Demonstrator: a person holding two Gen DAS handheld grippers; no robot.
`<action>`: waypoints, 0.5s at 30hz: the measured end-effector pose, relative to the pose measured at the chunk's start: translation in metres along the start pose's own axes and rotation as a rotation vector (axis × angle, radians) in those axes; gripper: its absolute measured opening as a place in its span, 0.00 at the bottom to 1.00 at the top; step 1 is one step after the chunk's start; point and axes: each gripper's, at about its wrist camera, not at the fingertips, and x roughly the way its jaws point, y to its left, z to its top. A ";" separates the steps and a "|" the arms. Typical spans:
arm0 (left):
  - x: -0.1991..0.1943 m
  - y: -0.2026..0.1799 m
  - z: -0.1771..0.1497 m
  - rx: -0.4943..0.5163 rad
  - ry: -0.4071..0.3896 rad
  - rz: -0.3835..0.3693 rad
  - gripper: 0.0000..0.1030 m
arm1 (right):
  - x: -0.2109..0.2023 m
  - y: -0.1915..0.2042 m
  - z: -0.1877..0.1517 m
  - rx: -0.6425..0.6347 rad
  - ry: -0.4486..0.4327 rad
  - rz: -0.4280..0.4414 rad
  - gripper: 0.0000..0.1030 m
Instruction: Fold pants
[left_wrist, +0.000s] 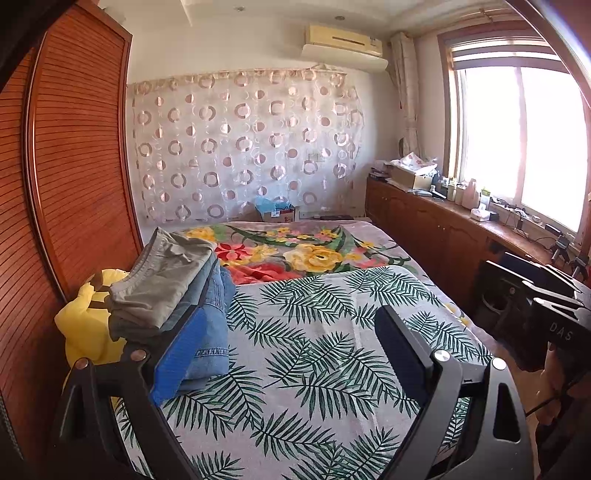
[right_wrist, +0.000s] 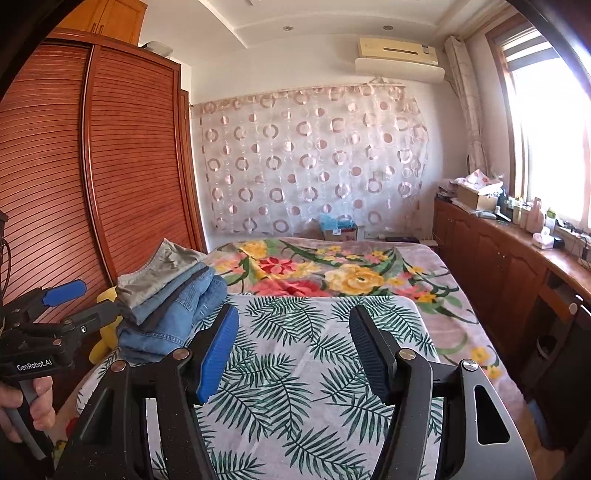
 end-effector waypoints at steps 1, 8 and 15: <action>0.002 0.001 0.000 -0.001 0.000 0.002 0.90 | 0.001 0.000 0.000 0.000 0.000 -0.001 0.63; 0.003 0.002 -0.001 -0.005 0.002 0.005 0.90 | 0.001 -0.005 0.002 -0.001 0.003 -0.003 0.63; 0.002 0.002 -0.001 -0.006 -0.001 0.009 0.90 | 0.000 -0.005 0.001 -0.002 0.002 -0.002 0.63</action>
